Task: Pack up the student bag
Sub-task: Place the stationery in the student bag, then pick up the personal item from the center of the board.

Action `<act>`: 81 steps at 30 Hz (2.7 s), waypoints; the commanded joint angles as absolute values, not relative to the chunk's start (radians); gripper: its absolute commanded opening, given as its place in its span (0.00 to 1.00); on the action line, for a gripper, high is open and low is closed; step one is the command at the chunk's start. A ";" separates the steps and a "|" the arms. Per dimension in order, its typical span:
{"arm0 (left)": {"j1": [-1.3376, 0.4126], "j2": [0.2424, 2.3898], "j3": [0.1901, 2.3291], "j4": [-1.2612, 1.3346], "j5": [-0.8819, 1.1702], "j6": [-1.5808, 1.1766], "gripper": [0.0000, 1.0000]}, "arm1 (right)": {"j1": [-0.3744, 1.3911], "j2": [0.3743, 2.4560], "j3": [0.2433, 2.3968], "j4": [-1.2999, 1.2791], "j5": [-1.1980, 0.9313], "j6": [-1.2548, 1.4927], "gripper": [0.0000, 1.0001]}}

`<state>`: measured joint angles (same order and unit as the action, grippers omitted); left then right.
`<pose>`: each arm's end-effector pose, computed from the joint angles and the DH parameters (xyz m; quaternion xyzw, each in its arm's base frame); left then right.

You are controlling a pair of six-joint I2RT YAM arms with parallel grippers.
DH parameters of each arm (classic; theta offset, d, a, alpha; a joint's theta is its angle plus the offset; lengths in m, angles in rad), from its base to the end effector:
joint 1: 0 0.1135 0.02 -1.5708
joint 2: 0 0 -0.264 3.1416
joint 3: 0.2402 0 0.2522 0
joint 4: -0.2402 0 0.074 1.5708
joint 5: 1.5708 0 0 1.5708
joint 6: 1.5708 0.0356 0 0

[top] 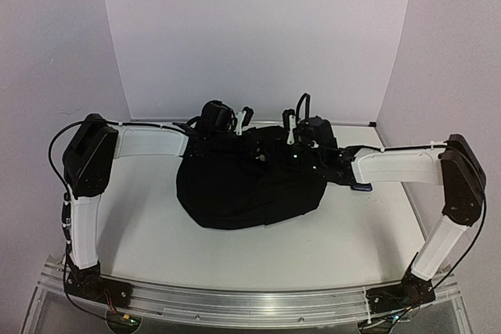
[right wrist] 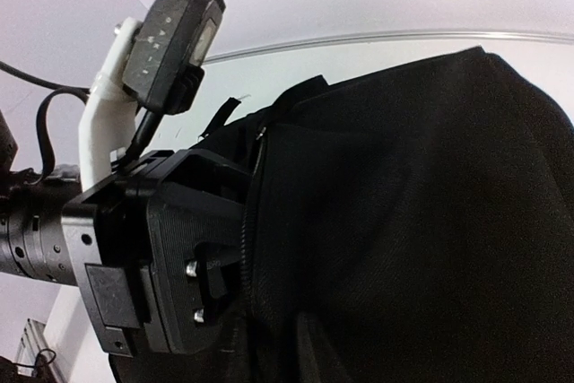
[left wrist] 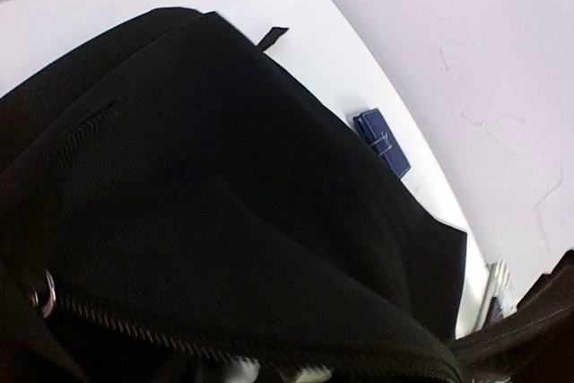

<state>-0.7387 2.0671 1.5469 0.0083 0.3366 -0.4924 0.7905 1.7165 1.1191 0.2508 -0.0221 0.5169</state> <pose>0.3484 -0.3332 0.2232 0.1885 0.8341 -0.4055 0.3231 0.2792 0.2832 0.2493 -0.1179 0.8099 0.3566 0.4506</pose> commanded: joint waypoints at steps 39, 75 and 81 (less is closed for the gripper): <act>-0.519 1.426 0.950 -0.023 0.275 -0.564 0.88 | 0.156 1.951 1.269 -0.228 0.194 0.325 0.68; -0.500 1.375 0.948 0.056 0.442 -0.417 0.87 | 0.247 1.693 1.297 -0.303 0.192 0.354 0.00; -0.506 1.390 0.978 0.120 0.624 -0.328 0.84 | 0.254 1.483 1.257 -0.221 -0.164 0.324 0.00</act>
